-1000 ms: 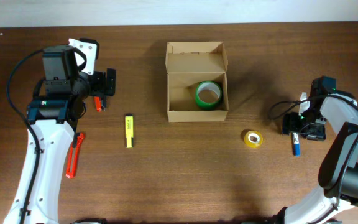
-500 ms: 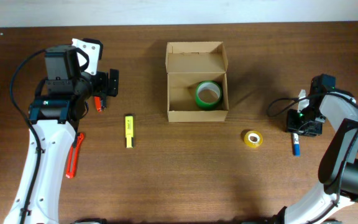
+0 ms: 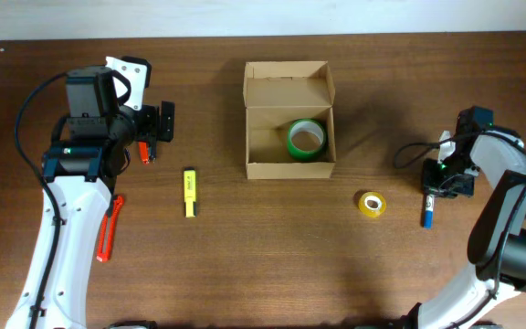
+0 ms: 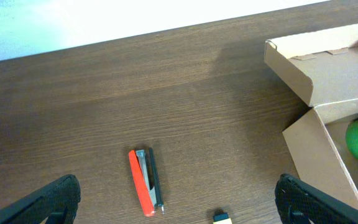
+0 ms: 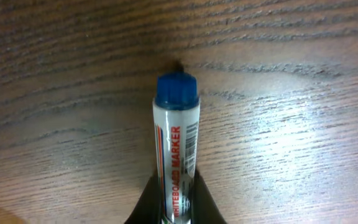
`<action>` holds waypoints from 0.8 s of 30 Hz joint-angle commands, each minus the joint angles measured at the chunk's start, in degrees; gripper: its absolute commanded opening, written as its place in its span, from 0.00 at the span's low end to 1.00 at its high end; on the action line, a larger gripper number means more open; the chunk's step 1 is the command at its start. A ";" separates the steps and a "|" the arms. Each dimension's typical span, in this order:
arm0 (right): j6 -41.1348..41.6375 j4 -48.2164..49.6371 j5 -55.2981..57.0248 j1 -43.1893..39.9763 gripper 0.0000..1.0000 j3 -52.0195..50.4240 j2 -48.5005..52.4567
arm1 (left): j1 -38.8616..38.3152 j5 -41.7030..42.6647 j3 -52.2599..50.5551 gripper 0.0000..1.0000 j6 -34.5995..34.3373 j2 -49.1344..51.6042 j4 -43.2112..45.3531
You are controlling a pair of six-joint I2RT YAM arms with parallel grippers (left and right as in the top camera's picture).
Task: Pack container
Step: 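Carry the marker into the cardboard box and release it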
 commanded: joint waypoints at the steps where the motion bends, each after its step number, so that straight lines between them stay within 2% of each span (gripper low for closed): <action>1: 0.48 -2.69 -1.46 -0.15 0.04 3.67 2.08 | -0.17 0.61 1.31 1.00 -0.50 0.39 -0.02; 11: 0.50 -18.71 -5.86 2.08 0.04 28.09 1.38 | -0.17 0.17 1.31 1.00 -0.48 0.39 0.00; 15: 2.23 -25.86 -9.11 10.21 0.04 44.35 1.38 | -0.17 0.17 1.31 1.00 -0.48 0.39 0.02; 18: 5.05 -26.84 -9.64 16.92 0.04 54.47 1.38 | -0.17 -0.70 1.31 1.00 -0.48 0.39 0.00; 22: 5.46 -26.38 -10.10 23.32 0.04 59.01 1.38 | -0.17 -3.02 1.31 1.00 -0.44 0.39 0.02; 24: 5.38 -25.29 -13.73 27.34 0.04 59.04 1.64 | -0.17 -3.02 1.31 1.00 -0.46 0.39 0.02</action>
